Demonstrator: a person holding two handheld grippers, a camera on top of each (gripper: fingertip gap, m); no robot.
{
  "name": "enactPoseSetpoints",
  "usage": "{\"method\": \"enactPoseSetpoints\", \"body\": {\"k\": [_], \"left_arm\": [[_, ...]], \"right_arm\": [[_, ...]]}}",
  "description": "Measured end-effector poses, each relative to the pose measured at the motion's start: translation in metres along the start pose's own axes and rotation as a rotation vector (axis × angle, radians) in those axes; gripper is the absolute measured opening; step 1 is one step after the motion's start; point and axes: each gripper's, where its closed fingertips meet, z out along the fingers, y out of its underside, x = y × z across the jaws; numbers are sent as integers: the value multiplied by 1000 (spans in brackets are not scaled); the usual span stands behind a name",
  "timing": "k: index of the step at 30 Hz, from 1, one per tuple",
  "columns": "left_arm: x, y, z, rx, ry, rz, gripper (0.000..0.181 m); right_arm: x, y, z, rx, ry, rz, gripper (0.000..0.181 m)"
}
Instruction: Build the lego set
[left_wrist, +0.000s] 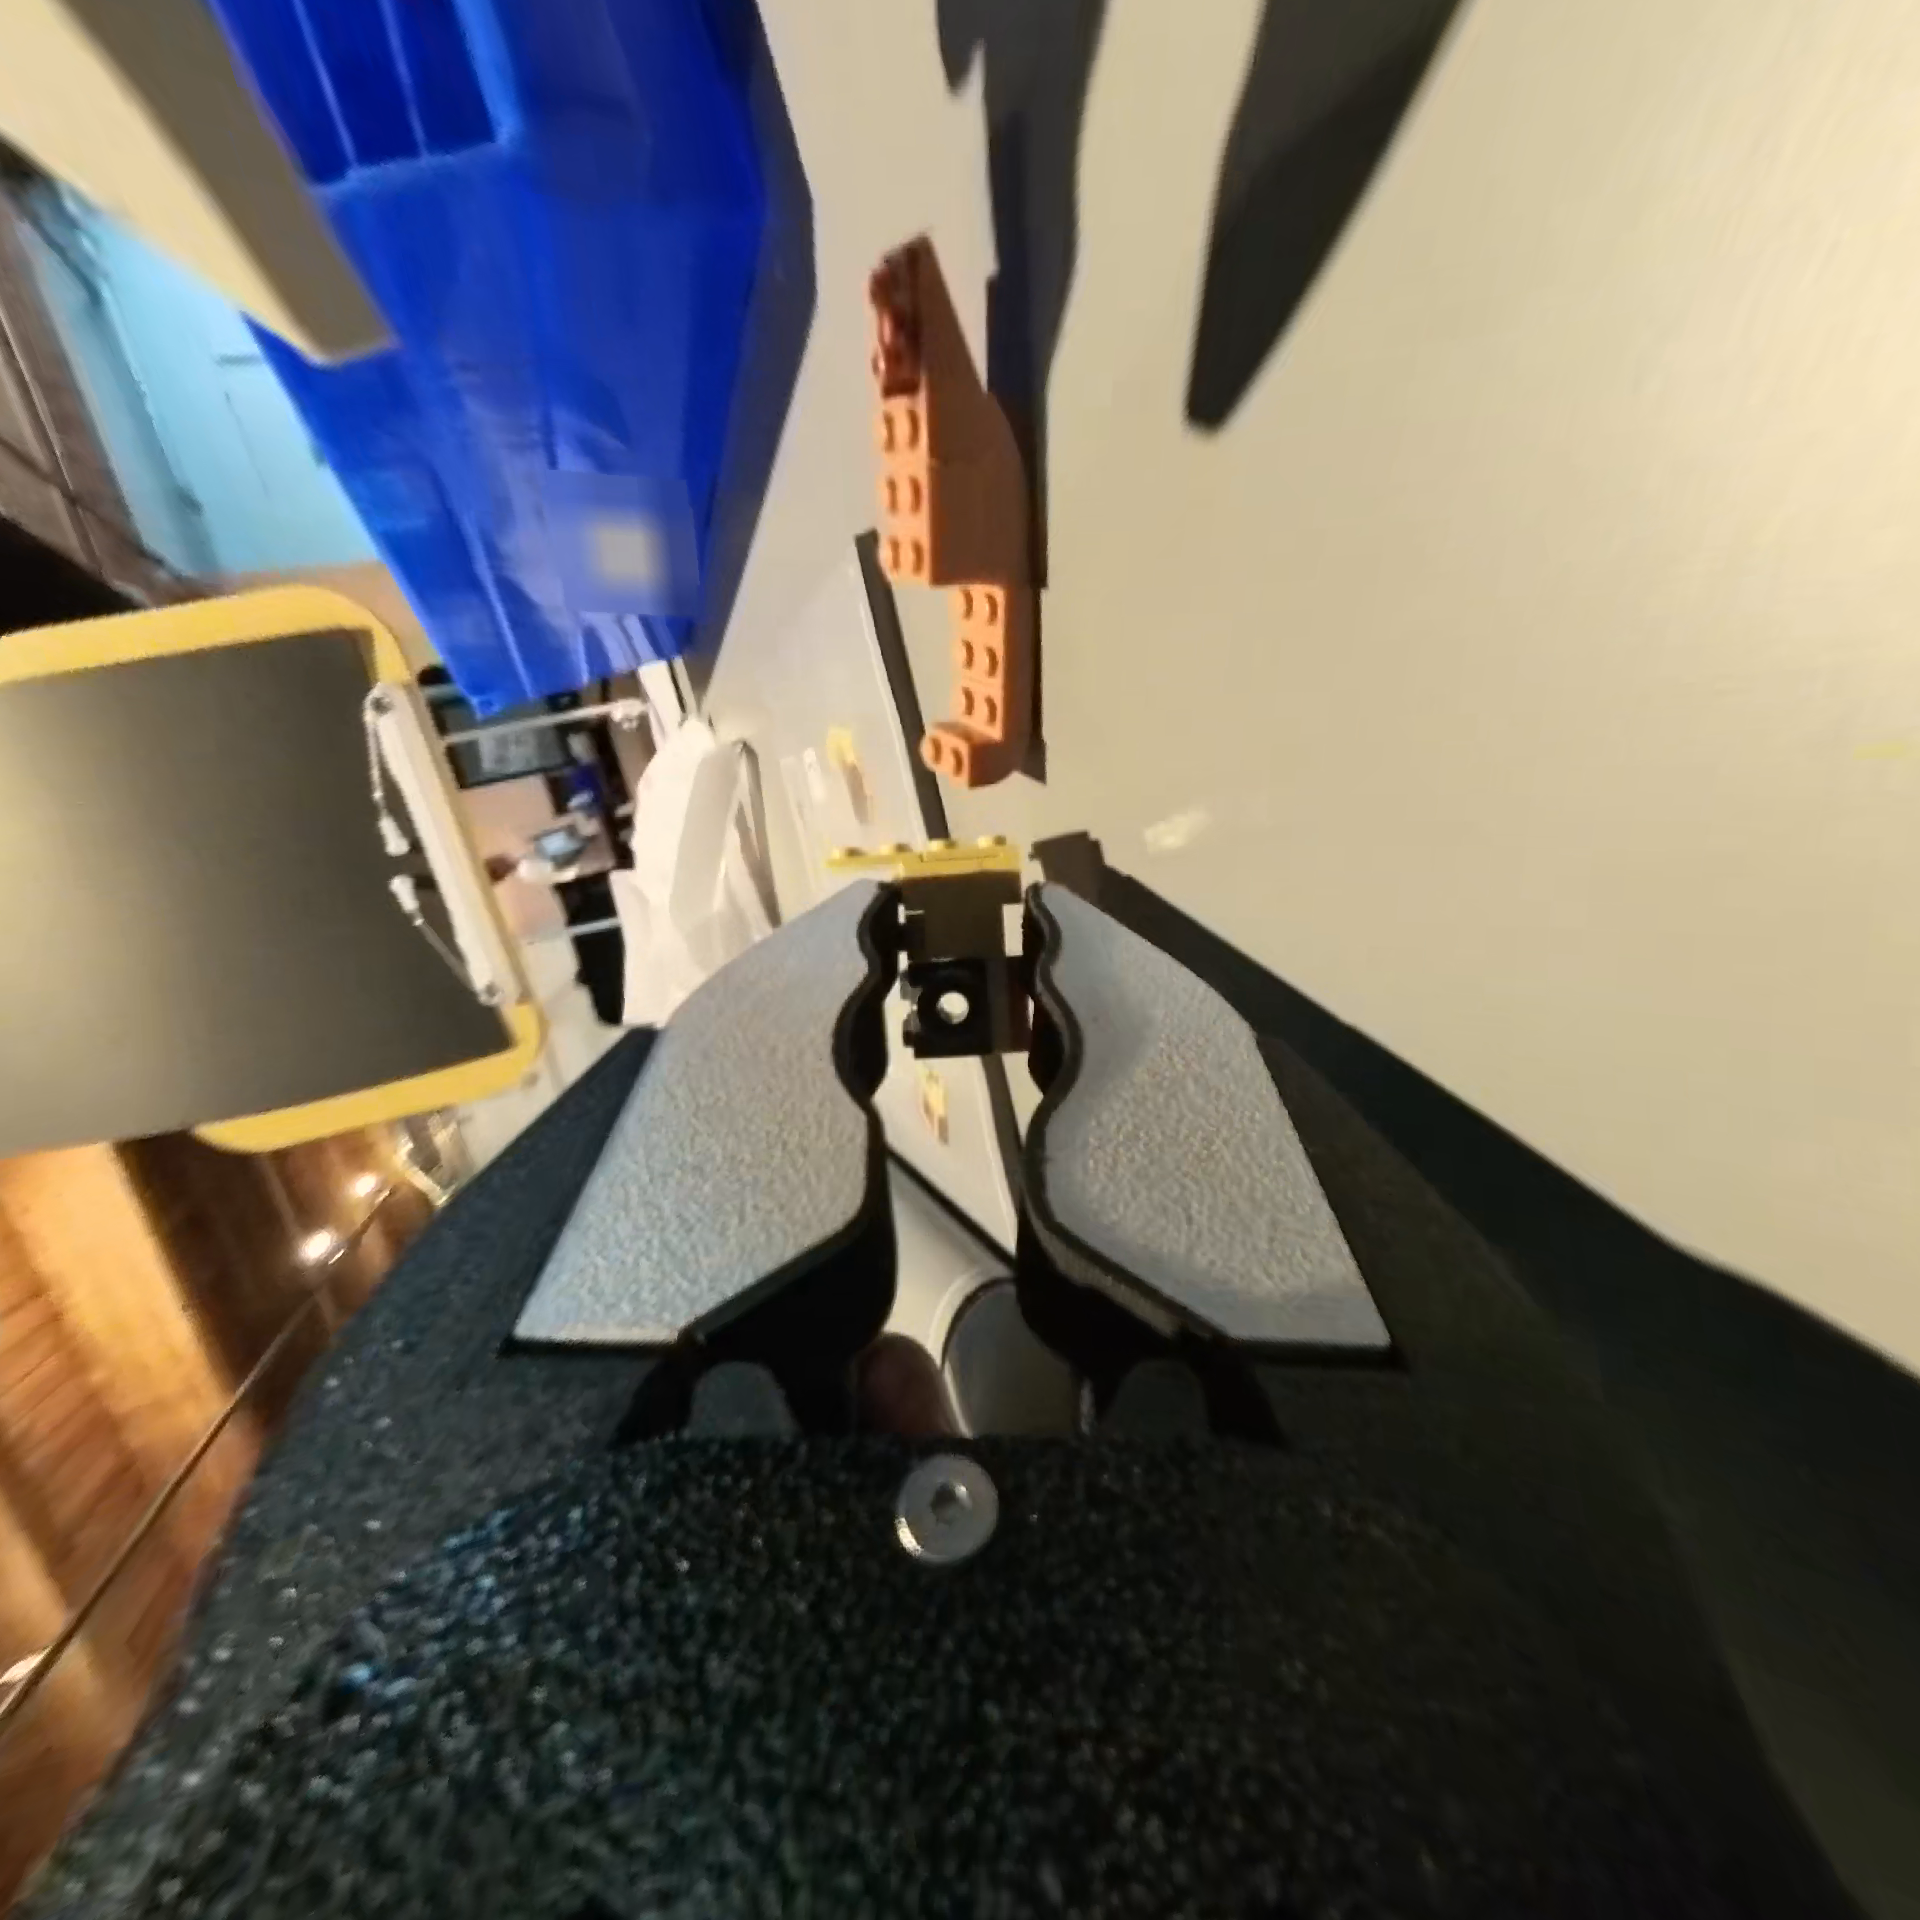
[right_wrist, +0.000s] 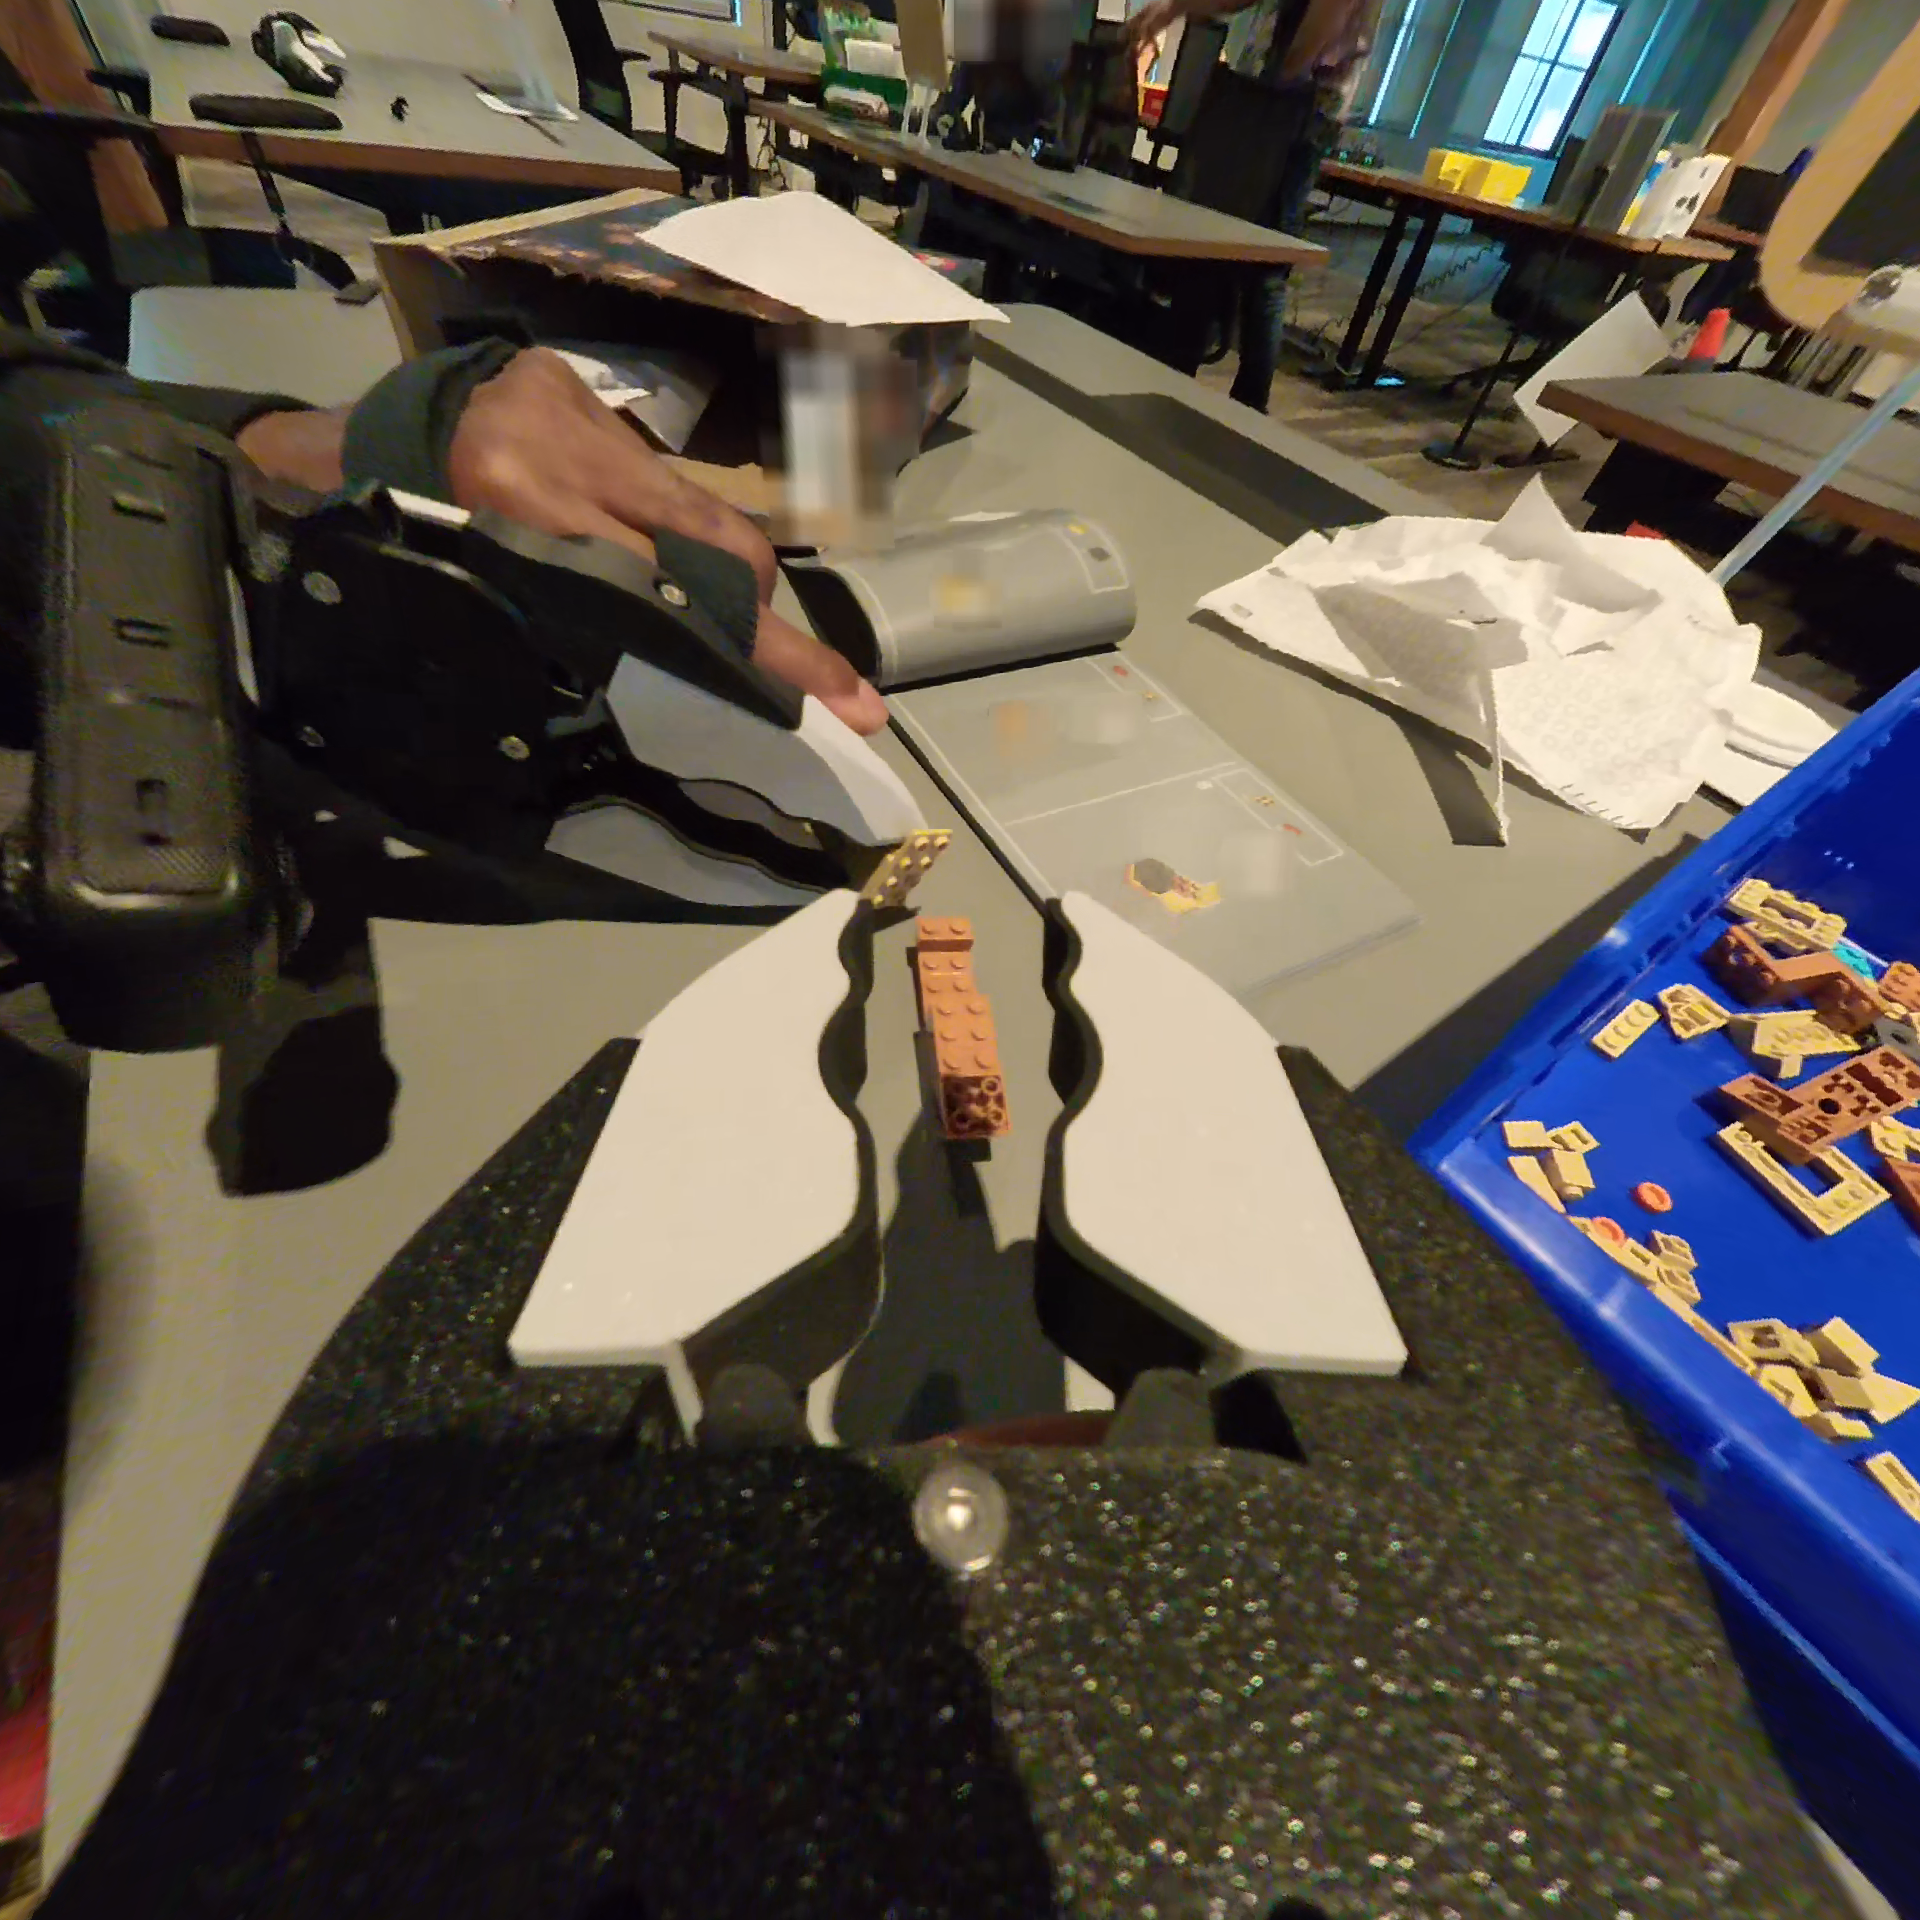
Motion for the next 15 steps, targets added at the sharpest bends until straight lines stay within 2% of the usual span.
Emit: {"method": "enactPoseSetpoints", "body": {"k": [5, 10, 15], "left_arm": [[3, 5, 0, -84, -8, 15, 22], [6, 13, -2, -160, 63, 40, 24], [9, 8, -7, -146, 127, 39, 23]], "right_arm": [[-1, 5, 0, -8, 23, -38, 30], [-1, 7, 1, -14, 38, -50, 29], [3, 8, 0, -15, 56, -54, 29]]}}
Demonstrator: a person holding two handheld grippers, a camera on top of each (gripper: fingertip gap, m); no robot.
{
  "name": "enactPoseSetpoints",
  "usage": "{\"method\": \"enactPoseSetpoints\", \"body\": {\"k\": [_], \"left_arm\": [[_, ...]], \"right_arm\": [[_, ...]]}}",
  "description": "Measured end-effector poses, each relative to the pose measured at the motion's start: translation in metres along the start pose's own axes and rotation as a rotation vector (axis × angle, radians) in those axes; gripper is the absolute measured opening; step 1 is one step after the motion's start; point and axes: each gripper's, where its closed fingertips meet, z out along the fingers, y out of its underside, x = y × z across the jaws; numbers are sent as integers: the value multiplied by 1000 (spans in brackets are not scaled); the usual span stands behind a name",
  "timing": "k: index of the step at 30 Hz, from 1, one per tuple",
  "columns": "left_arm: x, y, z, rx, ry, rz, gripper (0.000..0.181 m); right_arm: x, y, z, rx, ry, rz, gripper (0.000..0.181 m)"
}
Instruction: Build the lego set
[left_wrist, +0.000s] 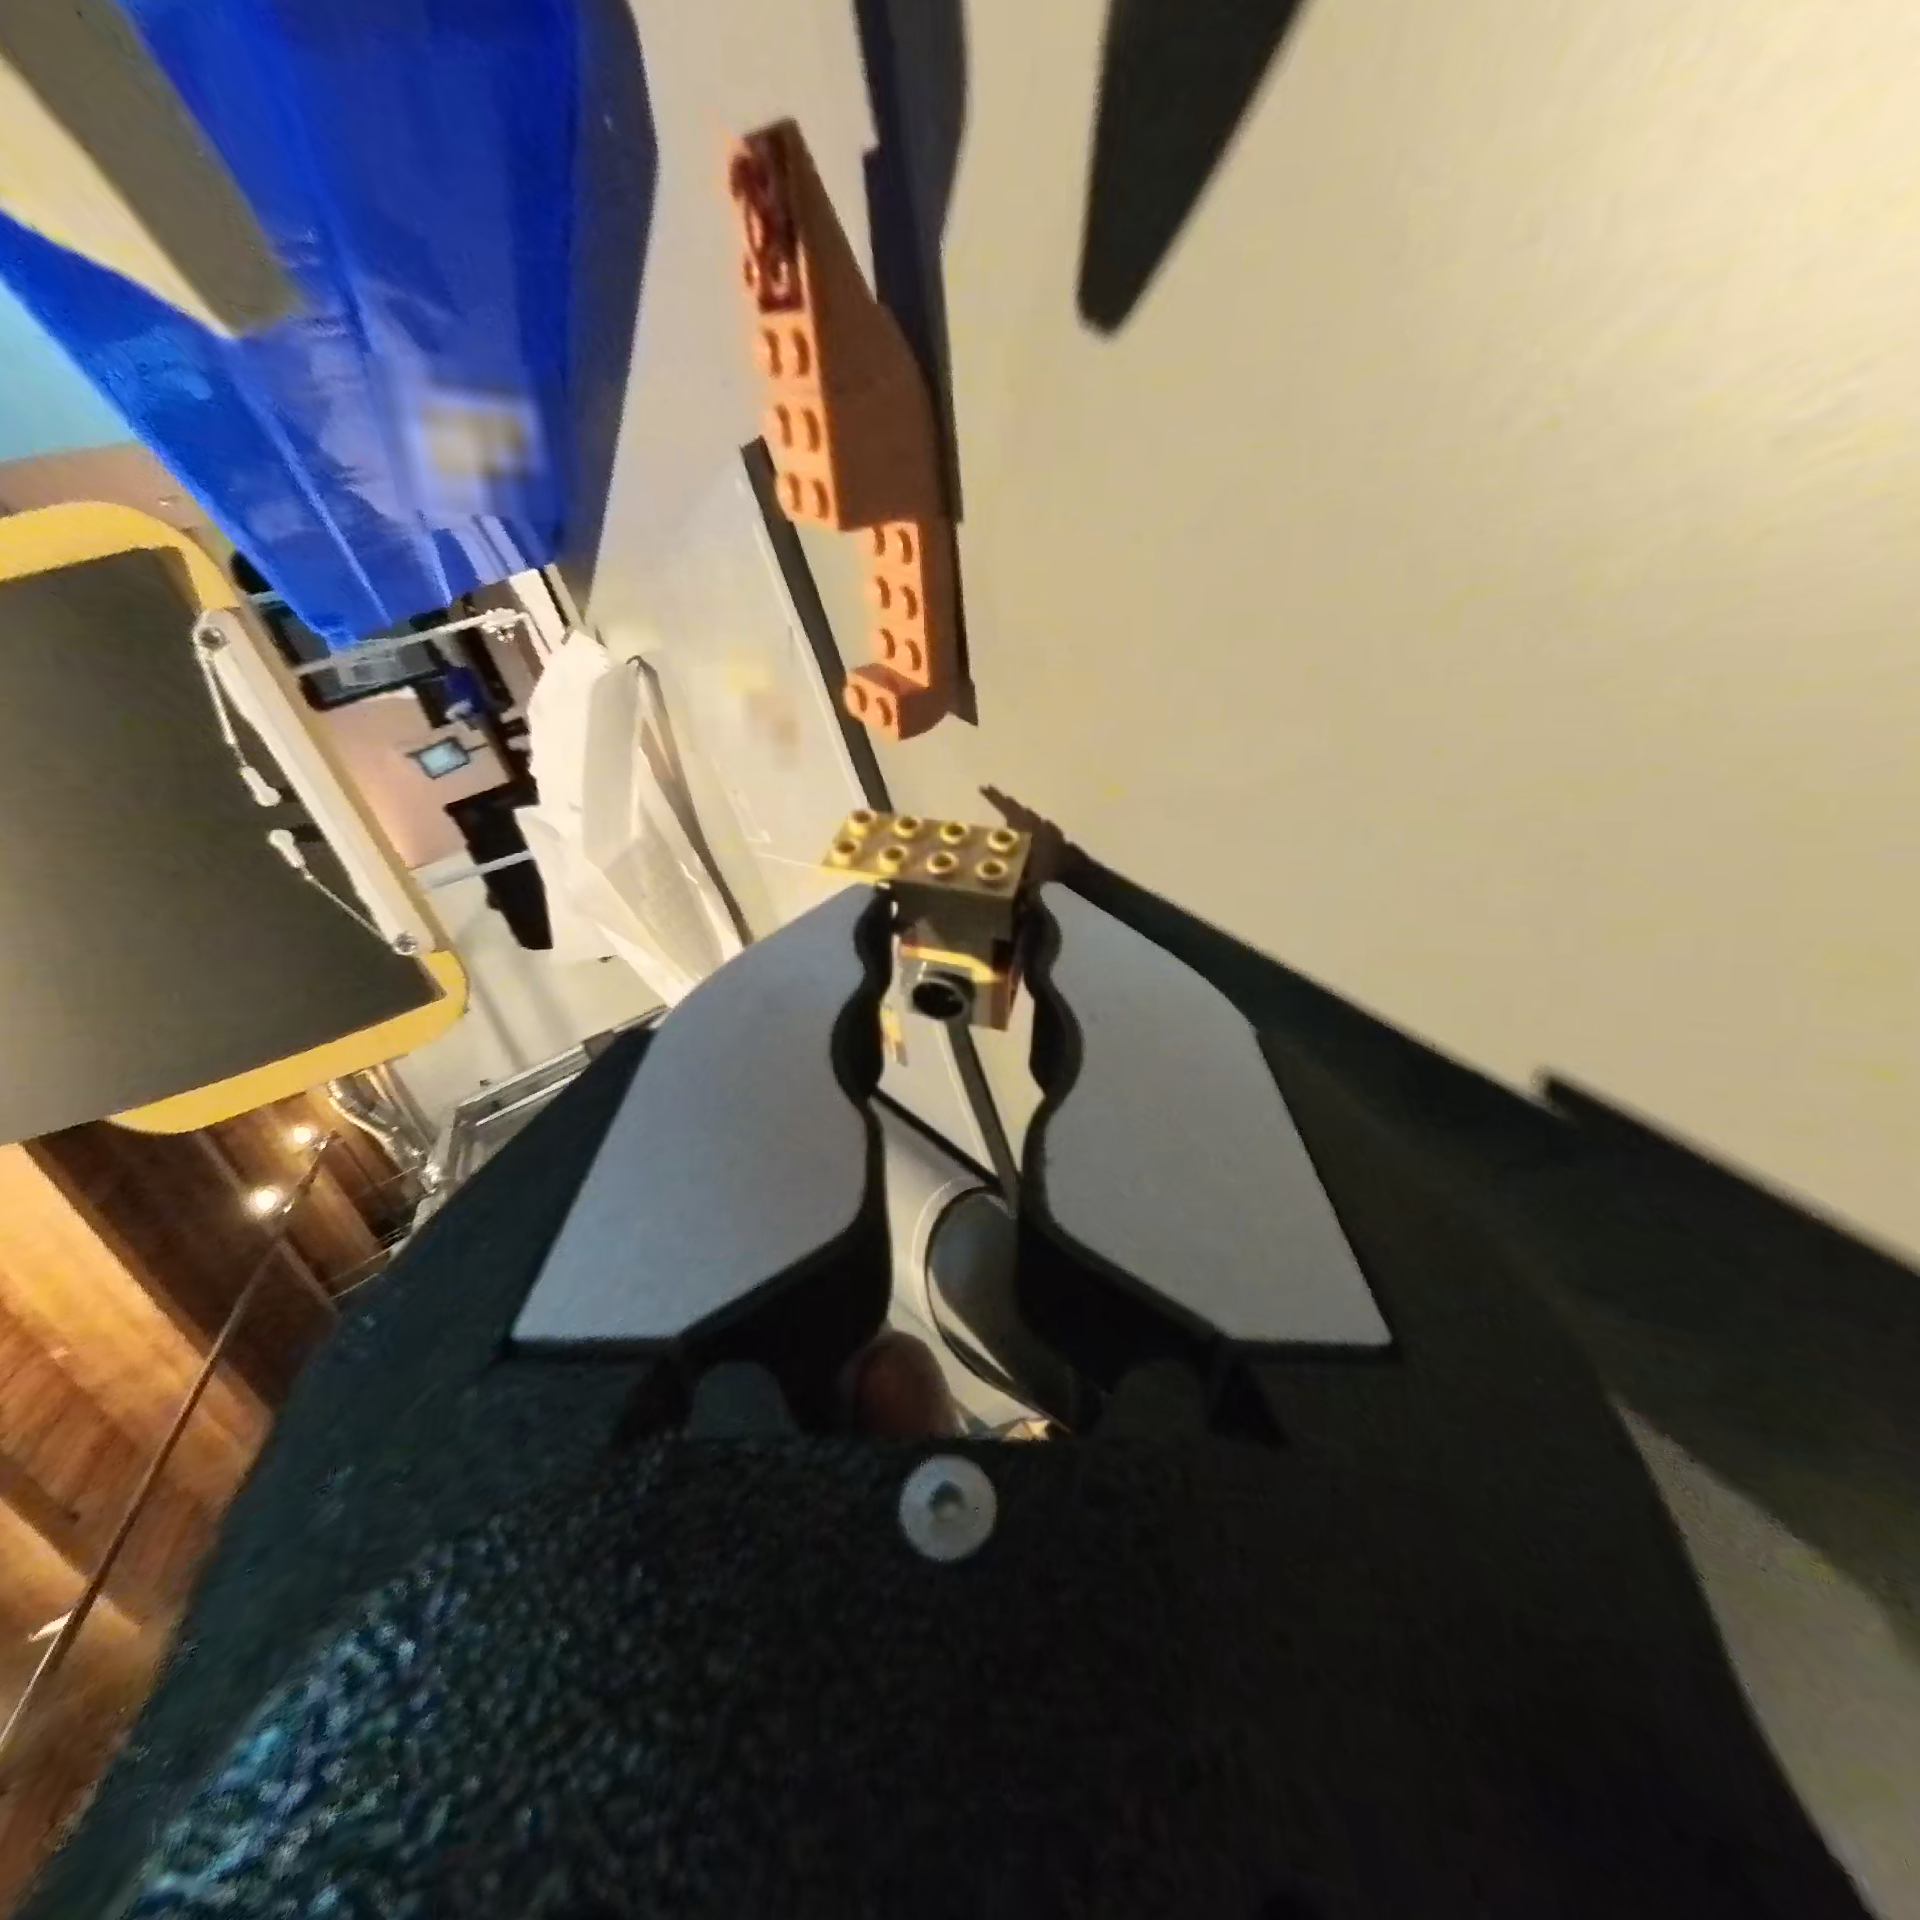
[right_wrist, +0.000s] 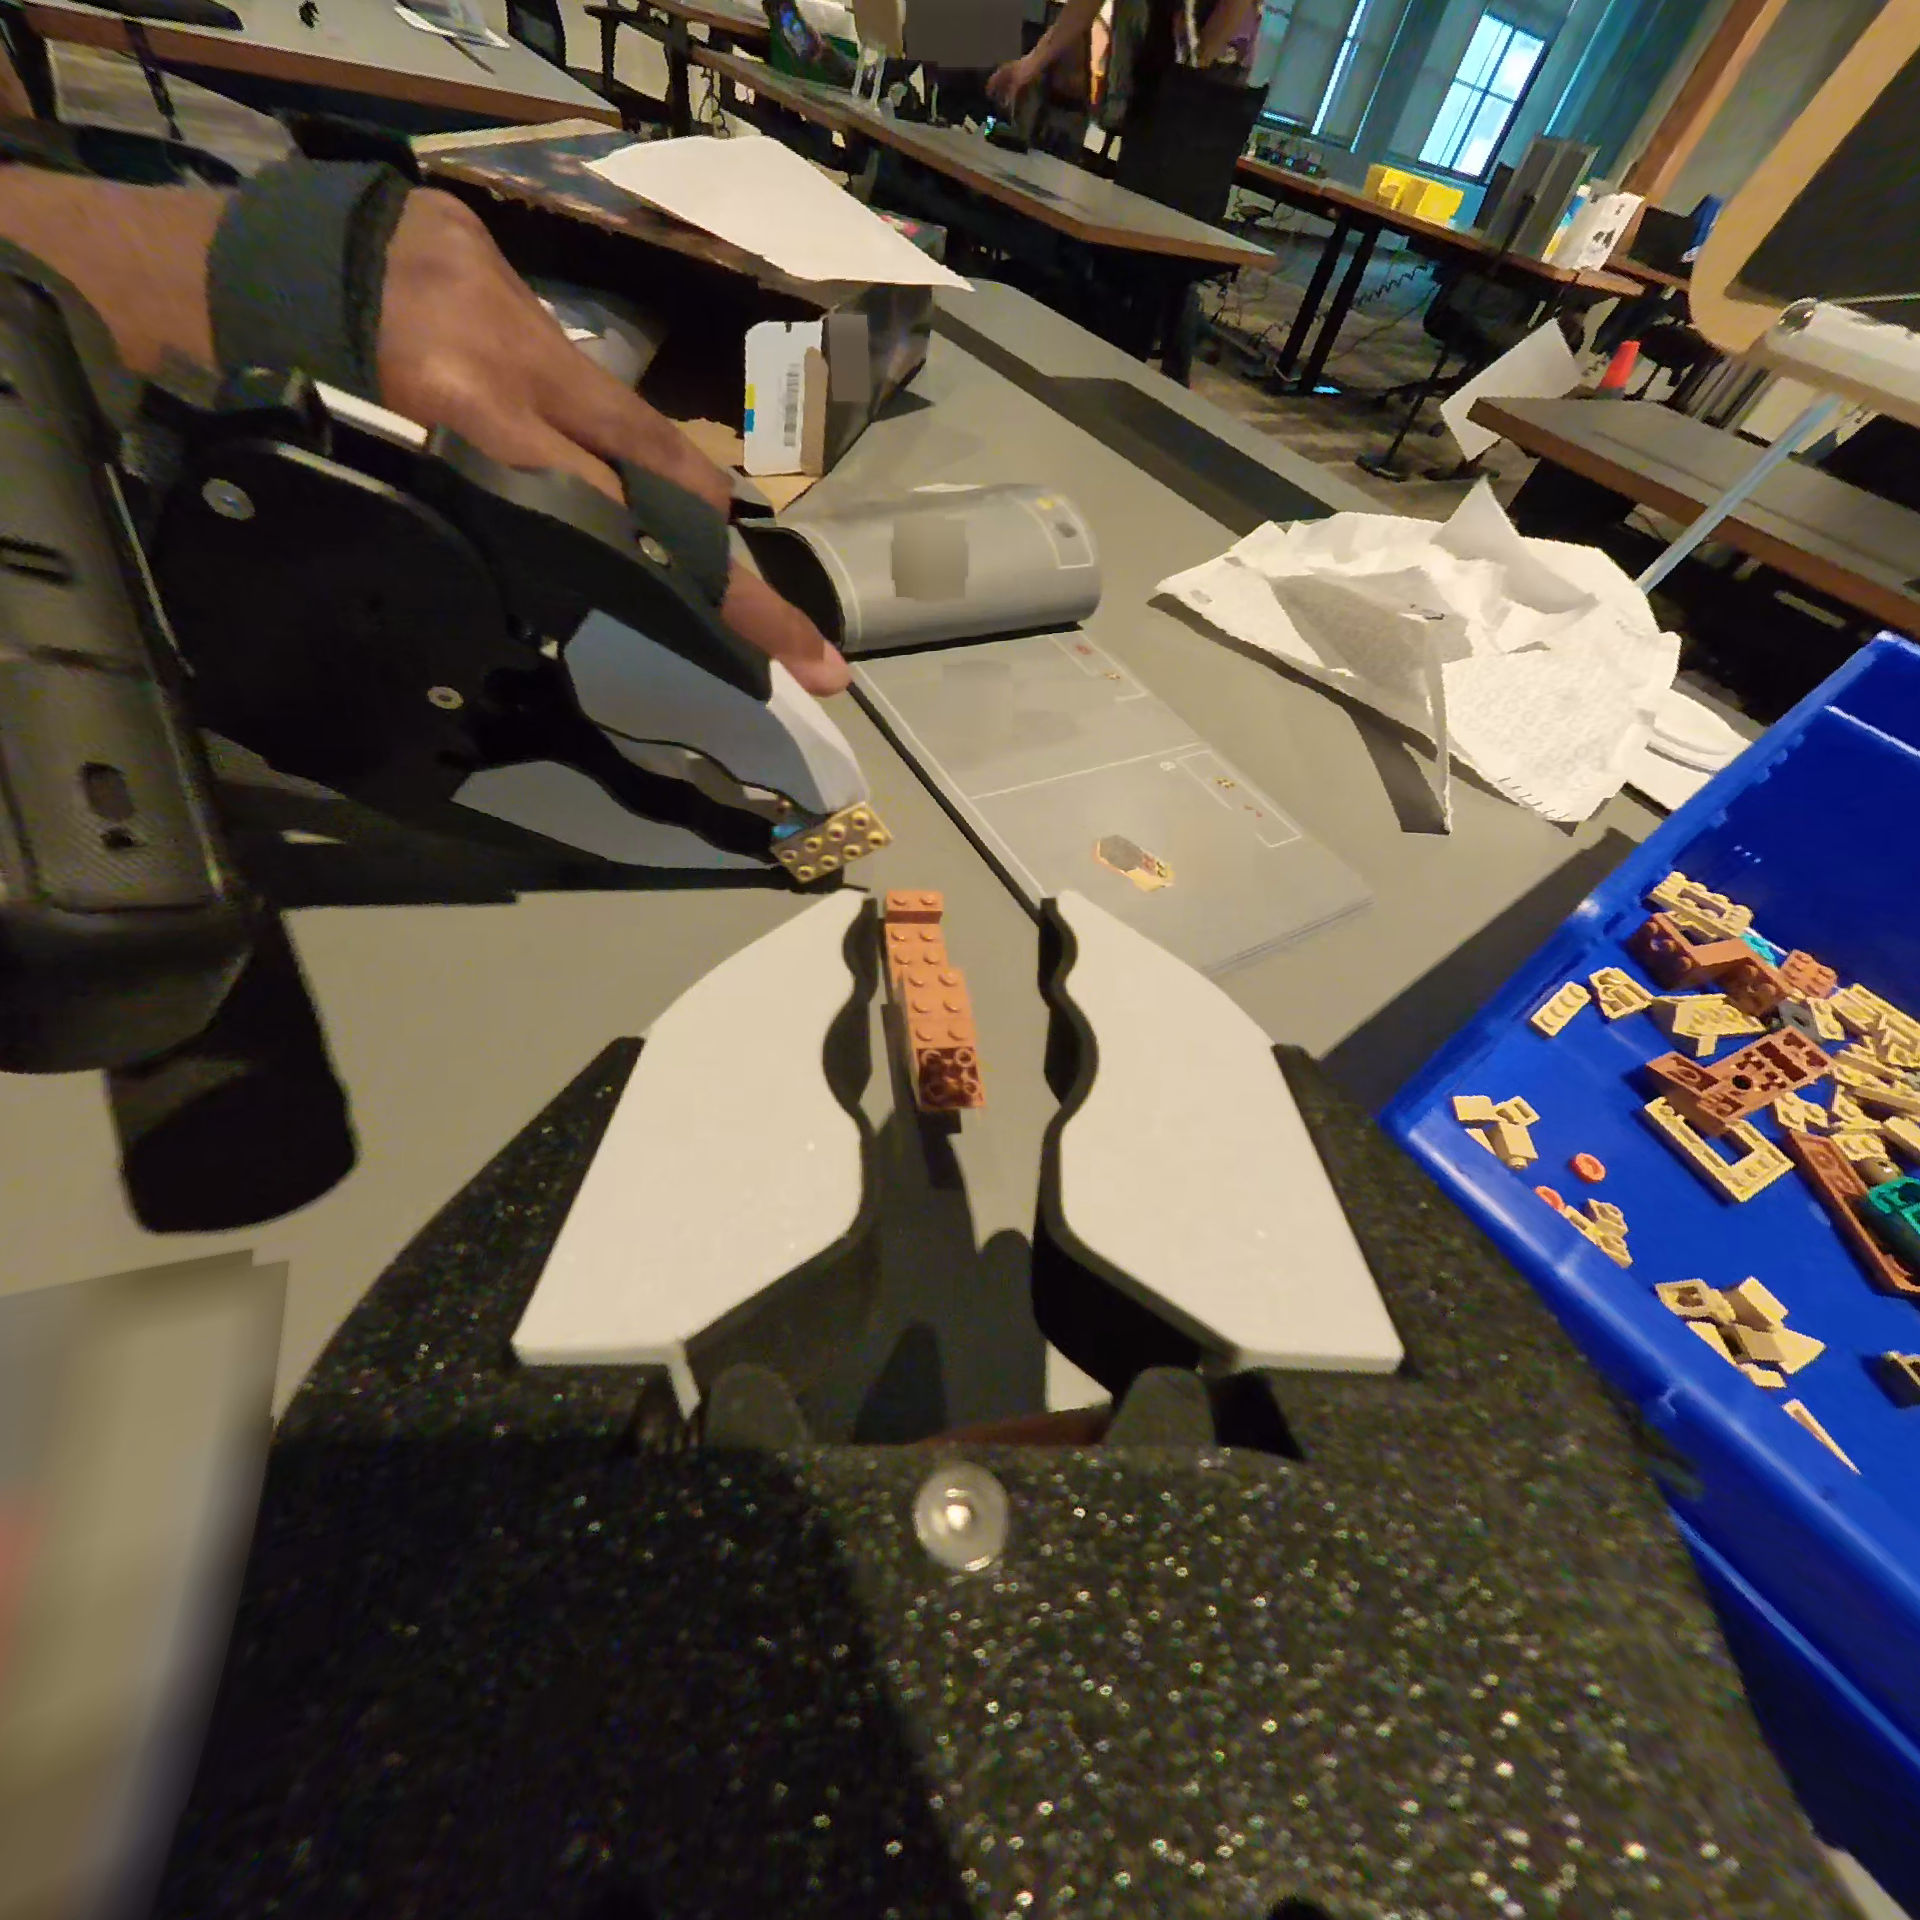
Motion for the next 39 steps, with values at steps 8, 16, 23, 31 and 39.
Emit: {"method": "enactPoseSetpoints", "body": {"k": [8, 16, 23, 31, 39], "left_arm": [[5, -5, -10, 36, 86, -82, 27], [-28, 2, -38, 319, 161, -679, 28], [-9, 4, -18, 426, 387, -847, 37], [-9, 1, -8, 562, 419, -521, 46], [-11, -9, -8, 702, 608, -492, 42]], "right_arm": [[1, 0, -2, 3, 6, -7, 29], [0, 0, 0, 1, 2, -14, 29], [-4, 2, 3, -10, 1, -56, 29], [-5, 3, 4, -15, -5, -90, 29], [-9, 5, 5, -28, -18, -126, 28]]}}
